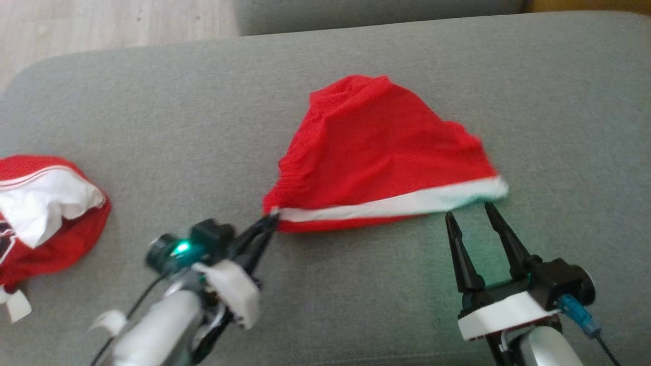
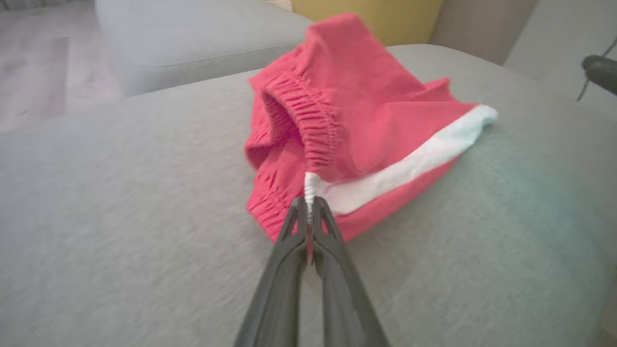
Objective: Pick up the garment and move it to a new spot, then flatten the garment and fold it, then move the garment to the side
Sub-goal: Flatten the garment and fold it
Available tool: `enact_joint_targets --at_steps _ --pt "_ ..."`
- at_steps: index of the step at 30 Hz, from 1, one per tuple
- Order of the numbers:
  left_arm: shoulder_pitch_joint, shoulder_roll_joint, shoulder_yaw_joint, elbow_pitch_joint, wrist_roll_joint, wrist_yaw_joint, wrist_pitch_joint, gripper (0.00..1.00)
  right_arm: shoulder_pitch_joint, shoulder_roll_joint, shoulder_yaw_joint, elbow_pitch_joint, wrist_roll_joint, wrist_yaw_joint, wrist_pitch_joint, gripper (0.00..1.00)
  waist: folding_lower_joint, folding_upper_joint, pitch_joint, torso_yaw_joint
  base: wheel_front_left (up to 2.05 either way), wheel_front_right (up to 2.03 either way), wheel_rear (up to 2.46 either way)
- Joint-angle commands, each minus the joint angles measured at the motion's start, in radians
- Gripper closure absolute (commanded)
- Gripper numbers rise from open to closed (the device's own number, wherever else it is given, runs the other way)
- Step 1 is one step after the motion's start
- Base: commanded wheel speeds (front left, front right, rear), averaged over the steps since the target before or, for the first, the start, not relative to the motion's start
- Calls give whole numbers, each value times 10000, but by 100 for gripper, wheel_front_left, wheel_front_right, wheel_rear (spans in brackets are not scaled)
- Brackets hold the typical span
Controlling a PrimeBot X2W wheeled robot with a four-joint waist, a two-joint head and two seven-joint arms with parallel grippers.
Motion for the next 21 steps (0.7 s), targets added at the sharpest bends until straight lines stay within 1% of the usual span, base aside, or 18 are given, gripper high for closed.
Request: enact_joint_targets --at_steps 1,4,9,13,14,15,21 --pt "88 470 588 -336 30 101 -124 100 -317 -49 180 -162 72 65 -36 0 0 -1 0 158 0 0 0" --pt "522 796 1004 -622 -79 152 -124 100 -292 -51 94 204 261 65 -36 0 0 -1 -37 405 0 0 0" --pt "858 977 1424 -889 -150 226 -124 100 -235 -122 189 1212 323 65 -36 0 0 -1 -107 703 0 0 0" --pt "1013 973 1676 -973 -72 285 -124 100 -373 -113 -382 1851 57 65 -36 0 0 -1 -120 782 0 0 0" --pt "1013 973 1676 -973 -72 285 -124 100 -373 -113 -382 1851 57 65 -36 0 0 -1 -120 782 0 0 0" --pt "1076 973 1764 -994 -13 268 -124 100 -474 -82 -751 2089 -93 65 -36 0 0 -1 -119 817 0 0 0" --pt "1156 926 1909 -970 140 218 -124 100 -742 -26 -1017 2829 -213 65 -36 0 0 -1 -162 918 0 0 0"
